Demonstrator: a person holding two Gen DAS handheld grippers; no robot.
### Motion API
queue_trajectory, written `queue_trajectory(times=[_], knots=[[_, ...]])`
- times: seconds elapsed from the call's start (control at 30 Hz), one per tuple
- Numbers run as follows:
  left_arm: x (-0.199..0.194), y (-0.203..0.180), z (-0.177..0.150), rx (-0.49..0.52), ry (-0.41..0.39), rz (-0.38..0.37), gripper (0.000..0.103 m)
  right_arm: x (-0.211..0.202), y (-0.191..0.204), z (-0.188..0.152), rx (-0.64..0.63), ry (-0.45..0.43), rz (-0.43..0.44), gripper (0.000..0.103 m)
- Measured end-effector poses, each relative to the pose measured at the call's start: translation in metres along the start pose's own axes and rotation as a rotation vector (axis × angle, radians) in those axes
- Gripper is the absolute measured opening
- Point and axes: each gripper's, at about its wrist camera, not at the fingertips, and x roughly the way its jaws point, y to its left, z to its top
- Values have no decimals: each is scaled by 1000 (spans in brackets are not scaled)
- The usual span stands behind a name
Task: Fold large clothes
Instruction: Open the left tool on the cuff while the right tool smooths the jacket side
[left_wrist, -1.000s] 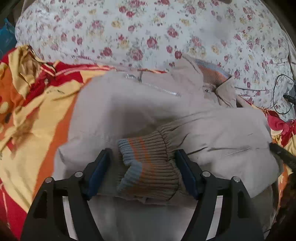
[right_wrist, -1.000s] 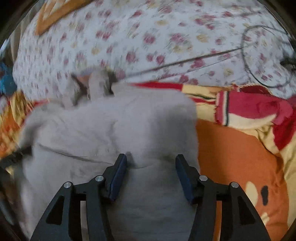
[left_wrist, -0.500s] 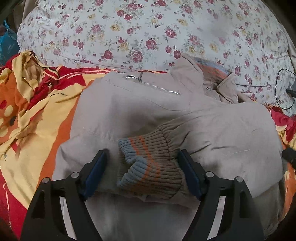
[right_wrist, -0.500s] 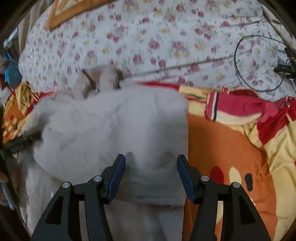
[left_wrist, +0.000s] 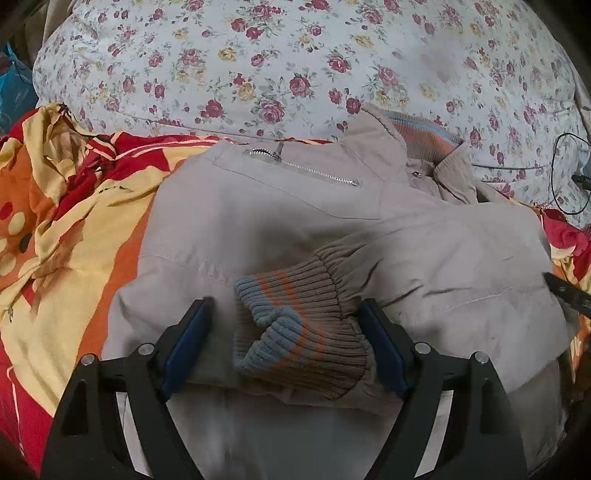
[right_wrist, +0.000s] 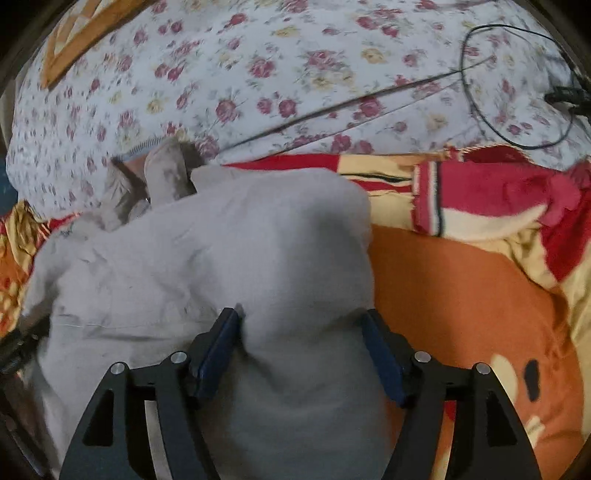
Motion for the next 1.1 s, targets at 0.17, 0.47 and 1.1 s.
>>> queue_trajectory(times=[0.17, 0.47, 1.1], knots=[[1, -1, 0, -6, 1, 3, 84, -46, 5, -16, -40, -67, -8, 70], [-13, 1, -8, -11, -34, 8, 85, -47, 4, -29, -49, 4, -19, 69], [-80, 35, -58, -90, -19, -6, 85, -102, -17, -86, -33, 17, 7, 75]])
